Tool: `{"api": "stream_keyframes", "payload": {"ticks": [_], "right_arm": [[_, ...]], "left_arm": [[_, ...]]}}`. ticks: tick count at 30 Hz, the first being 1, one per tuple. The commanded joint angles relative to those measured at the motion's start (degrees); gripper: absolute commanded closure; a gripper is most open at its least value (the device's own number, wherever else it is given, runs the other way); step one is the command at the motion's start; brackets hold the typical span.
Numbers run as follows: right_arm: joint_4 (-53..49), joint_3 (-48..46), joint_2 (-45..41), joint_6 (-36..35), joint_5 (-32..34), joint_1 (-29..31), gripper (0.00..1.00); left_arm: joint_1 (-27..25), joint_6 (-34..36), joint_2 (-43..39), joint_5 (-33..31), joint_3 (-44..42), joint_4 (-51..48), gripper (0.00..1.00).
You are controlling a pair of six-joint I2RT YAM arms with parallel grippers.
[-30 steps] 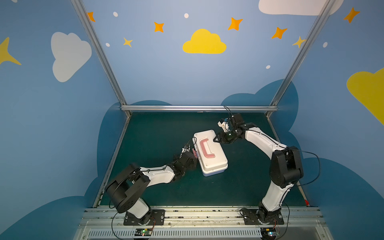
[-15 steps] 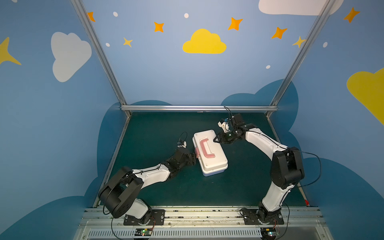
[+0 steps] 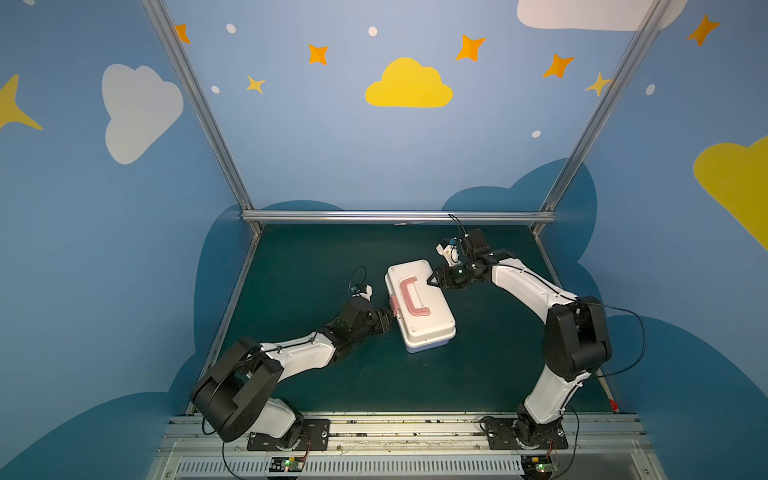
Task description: Pack the tool kit
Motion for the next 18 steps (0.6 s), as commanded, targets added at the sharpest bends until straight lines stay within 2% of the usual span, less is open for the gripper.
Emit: {"api": "stream_keyframes", "payload": {"ticks": [1,18], "right_arm": [[-6.6,-1.6,0.3,0.3,-2.8,3.1,0.58],[-6.5,-1.0,0.8,0.3,-3.9,3.3,0.60]], "left_arm": [[-0.2,0.7,-1.2,2.8,0.6,3.2,0.42],[1.2,1.9,-2.1,3.1,2.0,3.4,0.52]]}}
